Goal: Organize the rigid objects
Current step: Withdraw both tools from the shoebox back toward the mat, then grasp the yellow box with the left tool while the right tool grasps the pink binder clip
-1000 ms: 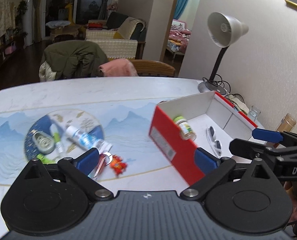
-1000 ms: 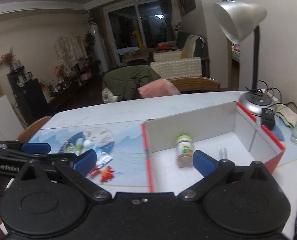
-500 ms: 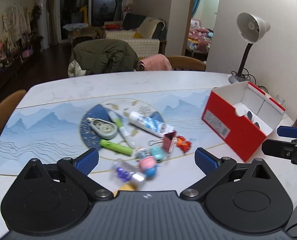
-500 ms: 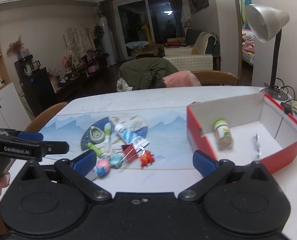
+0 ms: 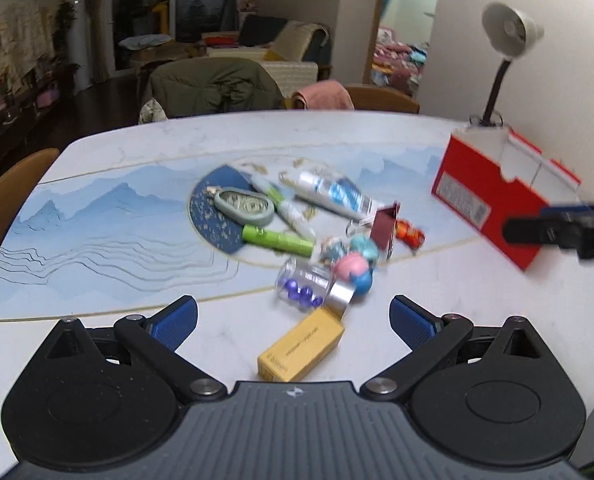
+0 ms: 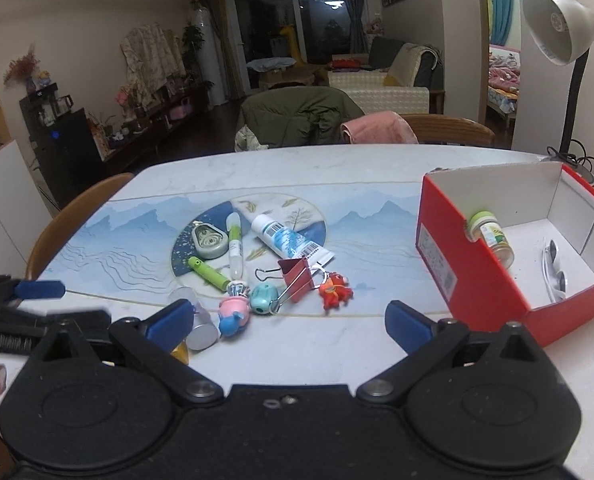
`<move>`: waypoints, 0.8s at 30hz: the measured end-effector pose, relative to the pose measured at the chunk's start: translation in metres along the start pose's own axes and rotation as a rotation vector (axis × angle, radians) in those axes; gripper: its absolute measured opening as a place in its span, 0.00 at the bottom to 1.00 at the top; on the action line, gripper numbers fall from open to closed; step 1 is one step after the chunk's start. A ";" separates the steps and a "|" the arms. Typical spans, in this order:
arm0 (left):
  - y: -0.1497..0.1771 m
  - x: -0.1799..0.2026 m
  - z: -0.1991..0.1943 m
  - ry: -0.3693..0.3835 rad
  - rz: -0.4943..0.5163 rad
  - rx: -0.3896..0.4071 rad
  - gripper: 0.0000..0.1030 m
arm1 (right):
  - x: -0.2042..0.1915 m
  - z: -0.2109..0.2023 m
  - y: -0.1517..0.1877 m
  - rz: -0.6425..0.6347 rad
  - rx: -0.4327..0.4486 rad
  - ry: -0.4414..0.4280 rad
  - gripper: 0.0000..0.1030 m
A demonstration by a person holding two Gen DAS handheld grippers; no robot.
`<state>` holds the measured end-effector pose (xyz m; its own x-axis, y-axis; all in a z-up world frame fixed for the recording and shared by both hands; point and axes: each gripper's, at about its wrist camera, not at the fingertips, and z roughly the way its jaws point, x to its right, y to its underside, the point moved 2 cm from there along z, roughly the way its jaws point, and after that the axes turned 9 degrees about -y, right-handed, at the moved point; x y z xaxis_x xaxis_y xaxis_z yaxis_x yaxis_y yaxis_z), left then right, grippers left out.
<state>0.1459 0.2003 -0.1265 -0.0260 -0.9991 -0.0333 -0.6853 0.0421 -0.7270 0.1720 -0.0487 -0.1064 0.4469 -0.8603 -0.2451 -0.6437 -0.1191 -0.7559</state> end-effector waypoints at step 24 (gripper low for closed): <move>0.023 0.000 0.082 0.049 0.071 -0.130 1.00 | 0.005 0.126 -0.030 -0.212 -0.190 0.018 0.78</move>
<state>0.1900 0.2013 -0.1997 -0.1113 -0.9928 -0.0454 -0.7686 0.1149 -0.6293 0.2719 0.0133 -0.1617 0.5743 -0.8146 -0.0815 -0.6424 -0.3867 -0.6616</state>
